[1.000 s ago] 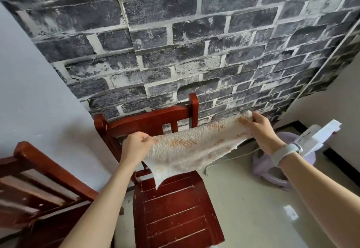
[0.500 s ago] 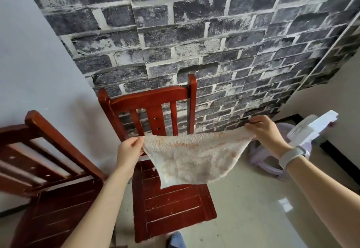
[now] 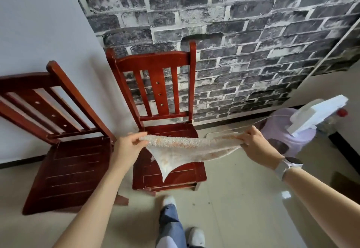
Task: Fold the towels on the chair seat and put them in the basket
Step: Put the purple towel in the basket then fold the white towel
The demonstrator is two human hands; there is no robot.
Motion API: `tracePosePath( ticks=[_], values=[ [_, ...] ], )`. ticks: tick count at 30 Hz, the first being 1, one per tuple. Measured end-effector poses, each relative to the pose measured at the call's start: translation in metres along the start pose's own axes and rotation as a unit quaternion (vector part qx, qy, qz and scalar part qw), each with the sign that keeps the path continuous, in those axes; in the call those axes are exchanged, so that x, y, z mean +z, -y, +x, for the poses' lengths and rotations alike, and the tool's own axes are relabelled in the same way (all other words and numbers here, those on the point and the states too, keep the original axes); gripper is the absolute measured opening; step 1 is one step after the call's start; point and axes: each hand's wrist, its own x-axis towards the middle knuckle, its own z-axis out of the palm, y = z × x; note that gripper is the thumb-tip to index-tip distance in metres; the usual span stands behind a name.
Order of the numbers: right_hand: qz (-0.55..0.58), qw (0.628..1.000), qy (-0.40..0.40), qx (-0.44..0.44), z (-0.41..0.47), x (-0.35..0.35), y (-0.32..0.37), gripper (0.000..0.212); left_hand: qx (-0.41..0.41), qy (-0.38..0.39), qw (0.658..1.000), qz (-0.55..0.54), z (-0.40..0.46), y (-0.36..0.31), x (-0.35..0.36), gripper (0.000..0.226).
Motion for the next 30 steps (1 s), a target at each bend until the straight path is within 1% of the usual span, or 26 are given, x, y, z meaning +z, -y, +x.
tracePosePath(
  ticks=[2, 4, 6, 8, 11, 14, 16, 18, 22, 23, 25, 26, 28, 30],
  values=[
    [0.000, 0.999, -0.039, 0.002, -0.010, 0.009, -0.002, 0.021, 0.023, -0.012, 0.998, 0.062, -0.015, 0.013, 0.001, 0.019],
    [0.018, 0.998, -0.063, -0.003, -0.017, 0.019, 0.001, 0.015, 0.016, -0.030, 0.997, 0.065, -0.027, 0.026, 0.003, 0.017],
    [0.054, 0.995, -0.080, 0.017, -0.024, 0.028, 0.009, 0.016, -0.017, -0.031, 0.998, 0.047, -0.037, 0.036, 0.009, 0.017],
    [0.073, 0.992, -0.094, 0.050, -0.030, 0.040, 0.018, 0.019, -0.043, -0.014, 0.998, 0.034, -0.045, 0.046, 0.018, 0.018],
    [0.037, 0.988, -0.080, 0.126, -0.035, 0.061, 0.025, 0.022, -0.053, -0.021, 0.998, 0.026, -0.051, 0.056, 0.024, 0.018],
    [0.008, 0.986, -0.045, 0.159, -0.037, 0.074, 0.025, 0.025, -0.068, -0.037, 0.997, -0.010, -0.049, 0.063, 0.023, 0.015],
    [0.044, 0.987, -0.034, 0.152, -0.034, 0.079, 0.024, 0.028, -0.070, -0.030, 0.997, -0.019, -0.049, 0.069, 0.021, 0.015],
    [0.091, 0.983, -0.054, 0.147, -0.030, 0.083, 0.025, 0.030, -0.079, -0.020, 0.996, -0.030, -0.047, 0.073, 0.020, 0.016],
    [0.187, 0.959, -0.080, 0.199, -0.020, 0.081, 0.026, 0.023, -0.121, -0.018, 0.991, -0.059, -0.041, 0.076, 0.016, 0.021],
    [0.200, 0.955, -0.079, 0.203, -0.017, 0.081, 0.027, 0.021, -0.126, -0.012, 0.990, -0.063, -0.040, 0.076, 0.014, 0.021],
    [0.190, 0.961, -0.078, 0.184, -0.013, 0.081, 0.027, 0.020, -0.125, 0.014, 0.990, -0.071, -0.036, 0.078, 0.012, 0.021],
    [0.179, 0.965, -0.078, 0.173, -0.012, 0.082, 0.027, 0.019, -0.128, 0.033, 0.989, -0.064, -0.035, 0.078, 0.012, 0.025],
    [0.161, 0.971, -0.080, 0.160, -0.010, 0.083, 0.026, 0.017, -0.128, 0.068, 0.989, -0.002, -0.031, 0.081, 0.014, 0.035],
    [0.157, 0.972, -0.084, 0.152, -0.010, 0.084, 0.022, 0.016, -0.107, 0.086, 0.988, 0.077, -0.028, 0.084, 0.017, 0.032]
  ],
)
